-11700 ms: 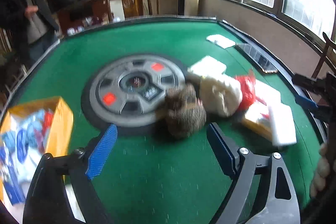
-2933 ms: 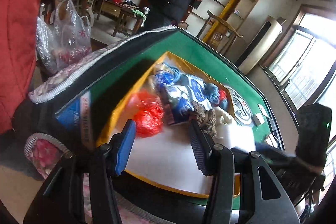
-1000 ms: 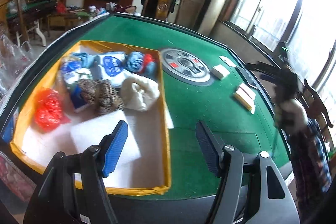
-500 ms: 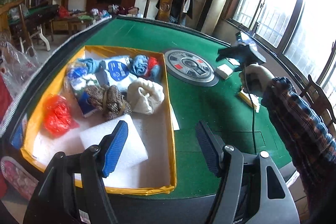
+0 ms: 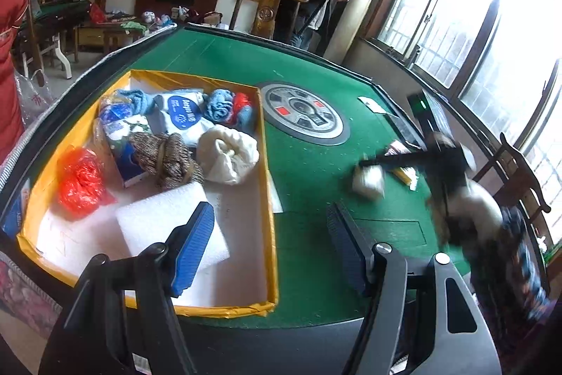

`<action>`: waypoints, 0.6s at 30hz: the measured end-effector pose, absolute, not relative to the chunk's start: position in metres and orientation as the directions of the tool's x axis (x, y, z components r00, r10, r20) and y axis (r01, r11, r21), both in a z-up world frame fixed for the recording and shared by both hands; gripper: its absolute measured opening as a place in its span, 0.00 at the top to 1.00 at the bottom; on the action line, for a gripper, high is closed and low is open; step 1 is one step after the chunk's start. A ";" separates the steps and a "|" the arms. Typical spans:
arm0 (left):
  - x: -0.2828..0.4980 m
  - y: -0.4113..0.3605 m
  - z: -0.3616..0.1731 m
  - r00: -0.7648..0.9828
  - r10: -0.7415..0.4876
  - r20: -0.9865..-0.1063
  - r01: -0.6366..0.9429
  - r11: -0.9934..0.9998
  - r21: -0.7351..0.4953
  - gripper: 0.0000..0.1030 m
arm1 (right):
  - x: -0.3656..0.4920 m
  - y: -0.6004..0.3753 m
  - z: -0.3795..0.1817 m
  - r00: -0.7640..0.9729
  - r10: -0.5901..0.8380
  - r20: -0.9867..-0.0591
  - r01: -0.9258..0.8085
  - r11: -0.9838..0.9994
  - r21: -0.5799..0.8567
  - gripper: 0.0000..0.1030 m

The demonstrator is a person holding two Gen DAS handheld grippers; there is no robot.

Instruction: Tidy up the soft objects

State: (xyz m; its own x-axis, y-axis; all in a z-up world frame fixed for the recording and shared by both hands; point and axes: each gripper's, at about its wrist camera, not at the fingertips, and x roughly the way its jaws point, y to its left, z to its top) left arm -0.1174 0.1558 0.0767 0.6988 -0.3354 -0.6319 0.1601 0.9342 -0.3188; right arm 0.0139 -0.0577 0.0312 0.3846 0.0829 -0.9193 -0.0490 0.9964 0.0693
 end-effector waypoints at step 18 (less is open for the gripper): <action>-0.107 0.063 0.055 0.539 -0.438 -0.720 0.286 0.899 -0.333 0.36 | -0.111 -0.170 0.094 0.705 0.153 -0.692 0.112 0.940 0.321 0.25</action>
State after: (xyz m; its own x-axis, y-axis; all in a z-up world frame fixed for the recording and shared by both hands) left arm -0.1074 0.0631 0.0545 0.5386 -0.4378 -0.7199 0.2856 0.8987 -0.3328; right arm -0.1114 -0.1703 0.0937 0.7053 0.1528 -0.6923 0.1118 0.9403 0.3215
